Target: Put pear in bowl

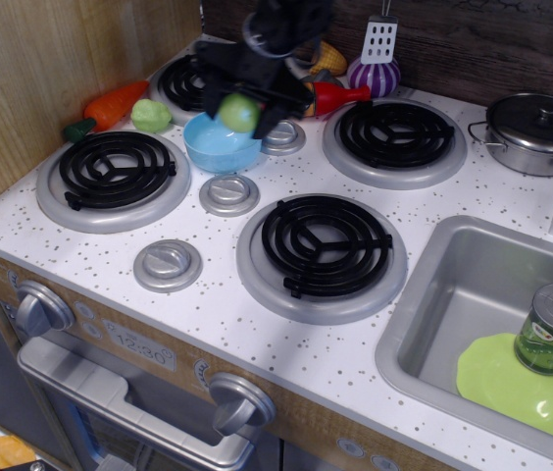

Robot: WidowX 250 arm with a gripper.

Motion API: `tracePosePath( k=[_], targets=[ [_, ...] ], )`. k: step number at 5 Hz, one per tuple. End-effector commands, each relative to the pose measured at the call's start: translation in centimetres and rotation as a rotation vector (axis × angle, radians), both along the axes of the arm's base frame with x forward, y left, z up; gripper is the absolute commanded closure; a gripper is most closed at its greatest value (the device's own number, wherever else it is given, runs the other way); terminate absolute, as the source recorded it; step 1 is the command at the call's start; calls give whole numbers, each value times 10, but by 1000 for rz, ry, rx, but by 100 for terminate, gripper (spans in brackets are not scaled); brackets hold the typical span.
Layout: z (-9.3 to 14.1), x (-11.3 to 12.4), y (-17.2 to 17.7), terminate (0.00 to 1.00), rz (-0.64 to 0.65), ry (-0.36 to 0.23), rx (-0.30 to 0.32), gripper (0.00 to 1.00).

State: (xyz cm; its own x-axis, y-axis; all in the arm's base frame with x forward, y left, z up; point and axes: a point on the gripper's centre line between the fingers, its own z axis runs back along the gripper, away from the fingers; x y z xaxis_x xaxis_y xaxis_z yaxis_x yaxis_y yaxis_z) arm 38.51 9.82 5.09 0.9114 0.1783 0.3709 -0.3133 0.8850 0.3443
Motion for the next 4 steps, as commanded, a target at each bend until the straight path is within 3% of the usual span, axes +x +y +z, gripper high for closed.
tracePosePath(
  k=[1,3,4],
  targets=[
    [22,5,25,0,-49,-144,27,0],
    [22,5,25,0,-49,-144,27,0],
    [22,5,25,100,-49,-144,27,0]
  ],
)
